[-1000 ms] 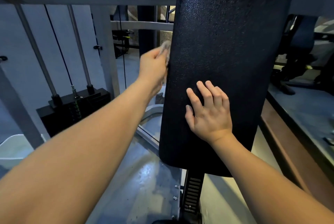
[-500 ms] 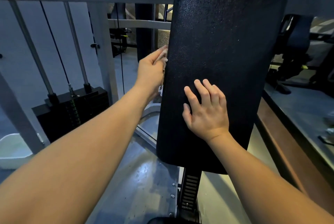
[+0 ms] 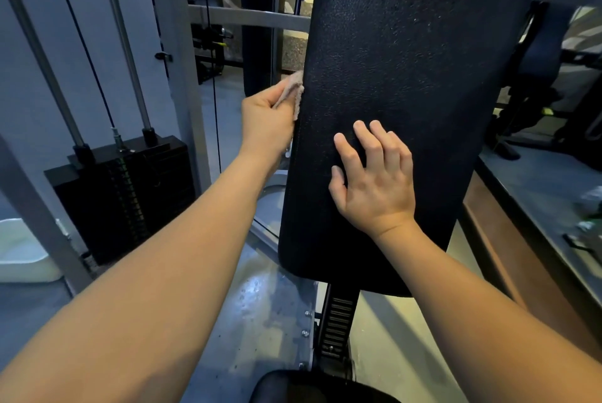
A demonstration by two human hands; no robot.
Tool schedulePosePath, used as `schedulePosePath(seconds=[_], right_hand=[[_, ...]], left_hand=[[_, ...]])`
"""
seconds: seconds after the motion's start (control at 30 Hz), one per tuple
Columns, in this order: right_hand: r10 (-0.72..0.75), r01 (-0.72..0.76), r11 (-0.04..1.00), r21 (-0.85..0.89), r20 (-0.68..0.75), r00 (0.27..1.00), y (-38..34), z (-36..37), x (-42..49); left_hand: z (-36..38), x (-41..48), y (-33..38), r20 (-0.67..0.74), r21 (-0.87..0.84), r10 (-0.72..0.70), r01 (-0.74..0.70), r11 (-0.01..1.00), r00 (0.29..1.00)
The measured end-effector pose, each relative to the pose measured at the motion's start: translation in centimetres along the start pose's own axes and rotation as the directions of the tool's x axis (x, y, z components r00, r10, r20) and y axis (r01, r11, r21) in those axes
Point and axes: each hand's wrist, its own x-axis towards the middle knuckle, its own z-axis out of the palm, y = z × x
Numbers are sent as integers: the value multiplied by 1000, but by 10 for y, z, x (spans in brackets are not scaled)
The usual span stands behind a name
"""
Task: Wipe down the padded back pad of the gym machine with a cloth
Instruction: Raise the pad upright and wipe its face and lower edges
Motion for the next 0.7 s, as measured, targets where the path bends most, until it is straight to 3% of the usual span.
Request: schedulePosePath(seconds=[0.33,0.5,0.63,0.7], right_hand=[[10,-10,1000,-2,-6,1000,-2,-1,0],[11,-11,1000,5,30,999,-2,-3,-1],[8,-8,1000,2,18,1000,-3,-3,-1],[7,-7,1000,0,3,1000,-2,-3,-1]], left_hand=[[-21,-105,-40,-91,175,-65,80,981,994],[2,-46,-8,-179,208,28,10,978,983],[4,-17,15,-99,260,121,-92,961,988],[-4,-38,6,-71,259,94,-72,963,993]])
